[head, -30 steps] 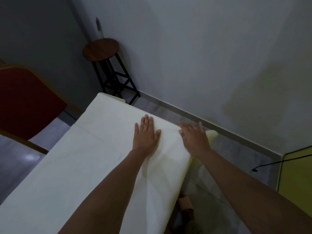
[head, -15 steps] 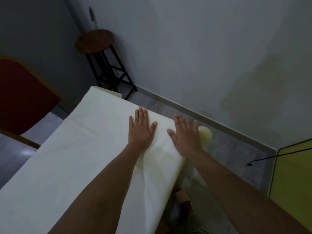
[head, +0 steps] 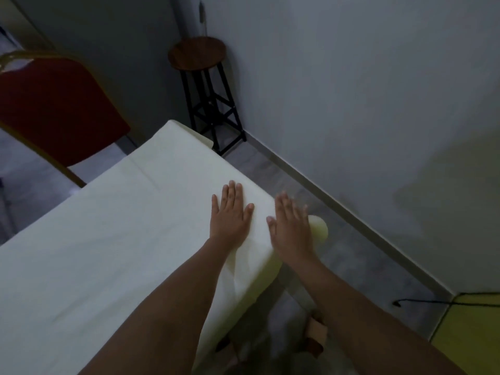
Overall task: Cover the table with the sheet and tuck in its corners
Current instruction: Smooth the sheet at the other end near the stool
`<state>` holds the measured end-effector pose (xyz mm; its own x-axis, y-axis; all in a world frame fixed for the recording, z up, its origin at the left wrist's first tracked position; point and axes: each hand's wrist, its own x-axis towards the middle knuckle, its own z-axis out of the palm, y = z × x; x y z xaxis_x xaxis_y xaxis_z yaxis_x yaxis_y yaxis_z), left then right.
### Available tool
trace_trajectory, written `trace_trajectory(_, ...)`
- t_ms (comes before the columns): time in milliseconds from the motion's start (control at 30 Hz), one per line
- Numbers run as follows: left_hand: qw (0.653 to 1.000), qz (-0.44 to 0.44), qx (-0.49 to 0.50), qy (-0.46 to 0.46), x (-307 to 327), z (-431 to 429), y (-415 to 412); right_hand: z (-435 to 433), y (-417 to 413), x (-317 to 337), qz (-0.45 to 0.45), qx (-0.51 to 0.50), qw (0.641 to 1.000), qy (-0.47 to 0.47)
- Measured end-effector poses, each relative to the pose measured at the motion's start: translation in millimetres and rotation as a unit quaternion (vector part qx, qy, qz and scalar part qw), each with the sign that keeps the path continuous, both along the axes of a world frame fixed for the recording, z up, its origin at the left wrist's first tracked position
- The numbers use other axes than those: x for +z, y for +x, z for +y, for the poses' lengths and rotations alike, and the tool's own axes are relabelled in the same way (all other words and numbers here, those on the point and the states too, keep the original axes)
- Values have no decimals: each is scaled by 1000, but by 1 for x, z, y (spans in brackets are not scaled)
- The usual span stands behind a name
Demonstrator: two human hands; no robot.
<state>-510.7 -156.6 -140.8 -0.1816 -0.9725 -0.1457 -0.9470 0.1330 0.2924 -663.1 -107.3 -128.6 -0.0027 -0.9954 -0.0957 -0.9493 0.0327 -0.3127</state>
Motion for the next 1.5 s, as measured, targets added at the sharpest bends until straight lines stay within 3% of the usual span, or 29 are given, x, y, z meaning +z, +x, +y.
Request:
trace_trajectory(167,998,8,69,-7,-1,9,-24,-16,-19,-3,38,74,996,19)
trace_trajectory(433,989,17,150,-5,-2,28,-26,-37,-36,-2,-36,112,991,71)
trace_trajectory(600,988,1,154,2,1,18,-19,-32,-23,1,18,119,993,14)
trace_trajectory(833,988,-17,154,9,1,-5,-7,-50,-14,2,18,141,989,38)
trace_trajectory(1133,988,45,149,-16,5,-22,-4,-60,-7,1,43,125,991,33)
trace_trajectory(1500,994,-7,106,-1,10,-137,56,-93,18,-3,-25,124,990,56)
